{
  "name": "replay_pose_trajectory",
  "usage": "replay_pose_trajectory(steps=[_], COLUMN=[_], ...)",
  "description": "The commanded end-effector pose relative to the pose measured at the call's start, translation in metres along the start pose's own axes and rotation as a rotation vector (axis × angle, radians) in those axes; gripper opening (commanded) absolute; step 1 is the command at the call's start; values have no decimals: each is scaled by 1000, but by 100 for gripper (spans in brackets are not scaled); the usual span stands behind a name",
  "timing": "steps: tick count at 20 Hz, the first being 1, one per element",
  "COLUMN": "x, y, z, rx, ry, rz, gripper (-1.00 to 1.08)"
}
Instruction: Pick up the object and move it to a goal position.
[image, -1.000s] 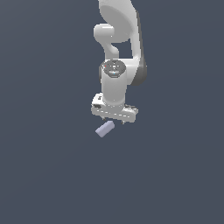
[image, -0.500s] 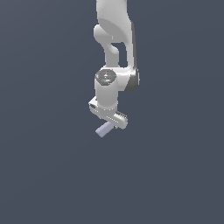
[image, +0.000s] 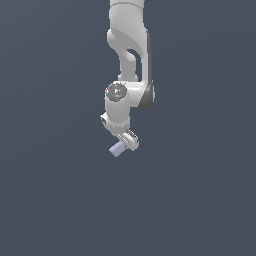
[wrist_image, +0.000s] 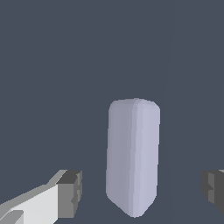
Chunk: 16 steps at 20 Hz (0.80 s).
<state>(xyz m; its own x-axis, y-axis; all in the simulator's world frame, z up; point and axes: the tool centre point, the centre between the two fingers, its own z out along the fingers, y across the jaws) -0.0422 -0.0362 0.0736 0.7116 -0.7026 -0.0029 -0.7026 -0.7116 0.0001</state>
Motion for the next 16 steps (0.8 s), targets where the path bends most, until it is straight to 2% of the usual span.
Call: replay_pose_trajectory(steps=[1, 9, 16], x=[1, 1, 0], y=[3, 4, 5], z=[3, 7, 36], rx=[0, 0, 0], ry=[2, 2, 3], rz=[28, 37, 41], gripper=[100, 100, 100])
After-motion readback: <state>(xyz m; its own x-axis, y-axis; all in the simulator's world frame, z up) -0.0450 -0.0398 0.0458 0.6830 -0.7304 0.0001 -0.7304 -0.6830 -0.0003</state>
